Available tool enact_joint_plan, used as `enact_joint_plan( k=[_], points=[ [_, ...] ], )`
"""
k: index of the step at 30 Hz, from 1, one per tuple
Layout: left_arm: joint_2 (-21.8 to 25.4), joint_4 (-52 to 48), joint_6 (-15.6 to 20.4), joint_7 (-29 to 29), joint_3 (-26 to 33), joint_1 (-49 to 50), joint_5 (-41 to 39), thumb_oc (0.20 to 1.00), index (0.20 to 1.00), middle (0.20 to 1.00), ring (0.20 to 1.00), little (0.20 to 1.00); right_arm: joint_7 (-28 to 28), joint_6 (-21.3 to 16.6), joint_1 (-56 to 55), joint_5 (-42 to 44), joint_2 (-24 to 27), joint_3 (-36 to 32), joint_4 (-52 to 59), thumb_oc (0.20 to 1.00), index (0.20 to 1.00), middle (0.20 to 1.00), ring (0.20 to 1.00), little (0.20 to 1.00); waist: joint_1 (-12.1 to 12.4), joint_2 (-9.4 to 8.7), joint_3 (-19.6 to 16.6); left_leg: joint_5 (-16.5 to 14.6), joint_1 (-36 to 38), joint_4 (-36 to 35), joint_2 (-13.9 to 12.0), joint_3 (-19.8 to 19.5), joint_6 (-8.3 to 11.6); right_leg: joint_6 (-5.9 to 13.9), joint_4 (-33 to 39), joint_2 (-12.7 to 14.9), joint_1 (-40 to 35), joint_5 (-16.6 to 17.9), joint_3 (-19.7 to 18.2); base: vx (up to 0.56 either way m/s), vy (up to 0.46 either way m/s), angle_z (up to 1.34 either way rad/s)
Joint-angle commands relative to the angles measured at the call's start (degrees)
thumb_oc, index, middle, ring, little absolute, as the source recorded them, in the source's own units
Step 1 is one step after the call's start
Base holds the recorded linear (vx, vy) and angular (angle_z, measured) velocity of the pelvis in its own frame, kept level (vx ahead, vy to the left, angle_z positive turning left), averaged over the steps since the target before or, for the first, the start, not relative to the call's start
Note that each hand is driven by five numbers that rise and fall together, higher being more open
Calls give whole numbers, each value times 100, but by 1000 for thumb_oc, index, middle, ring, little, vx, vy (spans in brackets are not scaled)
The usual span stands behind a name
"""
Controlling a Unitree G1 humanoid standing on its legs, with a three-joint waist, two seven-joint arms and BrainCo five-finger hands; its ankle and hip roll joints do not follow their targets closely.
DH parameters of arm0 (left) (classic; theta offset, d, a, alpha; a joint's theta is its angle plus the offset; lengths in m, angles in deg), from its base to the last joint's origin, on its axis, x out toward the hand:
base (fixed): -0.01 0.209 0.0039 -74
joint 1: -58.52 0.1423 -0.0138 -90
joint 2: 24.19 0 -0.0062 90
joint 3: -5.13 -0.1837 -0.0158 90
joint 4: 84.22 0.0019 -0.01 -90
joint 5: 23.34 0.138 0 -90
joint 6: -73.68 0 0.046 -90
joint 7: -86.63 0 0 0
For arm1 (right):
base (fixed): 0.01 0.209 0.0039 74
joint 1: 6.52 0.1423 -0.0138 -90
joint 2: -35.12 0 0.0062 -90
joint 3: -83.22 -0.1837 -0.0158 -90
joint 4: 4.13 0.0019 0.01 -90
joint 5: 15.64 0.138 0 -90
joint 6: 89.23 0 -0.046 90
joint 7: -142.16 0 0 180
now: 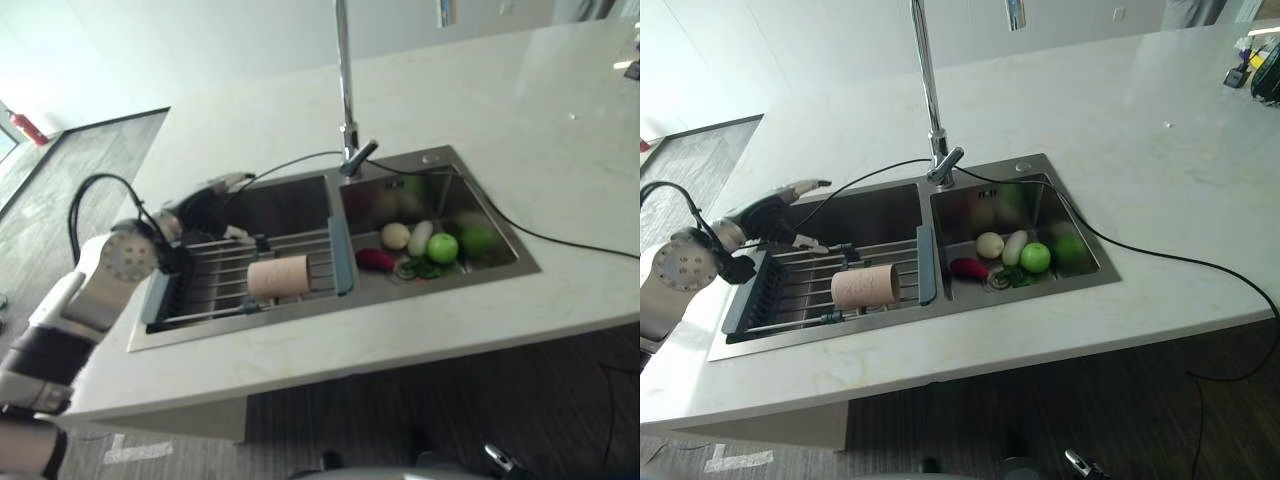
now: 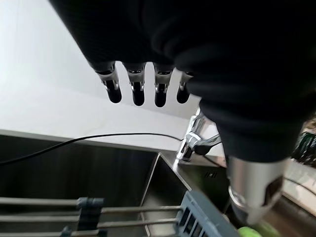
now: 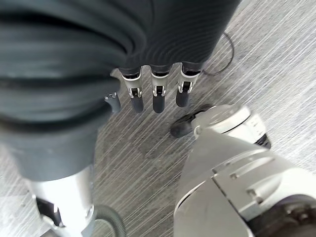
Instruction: Place the dishes in the dishwasher.
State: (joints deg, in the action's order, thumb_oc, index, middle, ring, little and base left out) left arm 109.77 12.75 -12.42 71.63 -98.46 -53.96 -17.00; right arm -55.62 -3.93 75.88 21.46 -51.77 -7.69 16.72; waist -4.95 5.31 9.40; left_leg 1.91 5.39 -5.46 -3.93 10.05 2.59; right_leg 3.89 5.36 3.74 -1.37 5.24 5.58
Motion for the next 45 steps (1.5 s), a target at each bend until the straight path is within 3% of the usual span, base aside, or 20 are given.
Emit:
enact_joint_plan(
  k=[1, 4, 16, 20, 32, 37, 45],
  points=[
    [62, 190, 39, 79, 207, -718, 269, 1000, 1000, 1000, 1000, 1000, -53, -100, 203, -19, 134, -42, 54, 1000, 1000, 1000, 1000, 1000, -107, -37, 316, -201, 18, 52, 217, -242, -141, 410, -301, 158, -237, -380, 31, 0, 0, 0],
    [-72, 456, -94, -48, 26, -708, 333, 1000, 1000, 1000, 1000, 1000, -61, -115, 216, 9, 135, 35, 201, 1000, 1000, 1000, 1000, 1000, -141, -26, 413, -178, -46, 66, 243, -227, -157, 435, -334, 192, -153, -337, 28, -24, 19, -1],
    [-259, 871, -44, -155, -299, -645, 234, 1000, 1000, 1000, 1000, 1000, -19, -92, 348, 38, 170, 143, 556, 1000, 1000, 1000, 1000, 1000, -187, -15, 667, -139, -203, 122, 278, -182, -190, 452, -430, 229, 28, -294, -16, -7, 4, 0],
    [-364, 895, -195, -399, -335, -691, -299, 1000, 1000, 1000, 1000, 1000, -15, -97, 419, 72, 201, 178, 586, 1000, 1000, 1000, 1000, 1000, -188, -15, 768, -118, -288, 139, 282, -192, -199, 444, -469, 236, 123, -280, -43, -23, 10, 0],
    [-418, 1165, -196, -163, -651, -1040, -70, 1000, 1000, 1000, 1000, 1000, 18, -134, 574, 267, 239, 212, 775, 1000, 1000, 1000, 1000, 1000, -262, -48, 1098, -62, -552, 203, 279, -153, -211, 437, -595, 266, 429, -216, -88, -26, 4, -1],
    [-389, 1171, -110, -260, -714, -1139, -59, 1000, 1000, 1000, 1000, 1000, 1, -142, 610, 240, 232, 203, 826, 1000, 1000, 1000, 1000, 1000, -278, -61, 1228, -46, -635, 196, 280, -154, -214, 448, -613, 288, 530, -182, -82, -32, 0, -6],
    [-439, 1187, -280, -405, -997, -1402, 236, 1000, 1000, 1000, 1000, 1000, 31, -192, 734, 345, 243, 261, 955, 1000, 1000, 1000, 1000, 1000, -325, -75, 1420, -22, -853, 270, 277, -155, -220, 432, -720, 312, 783, -153, -125, -26, -1, -1]
  ],
)
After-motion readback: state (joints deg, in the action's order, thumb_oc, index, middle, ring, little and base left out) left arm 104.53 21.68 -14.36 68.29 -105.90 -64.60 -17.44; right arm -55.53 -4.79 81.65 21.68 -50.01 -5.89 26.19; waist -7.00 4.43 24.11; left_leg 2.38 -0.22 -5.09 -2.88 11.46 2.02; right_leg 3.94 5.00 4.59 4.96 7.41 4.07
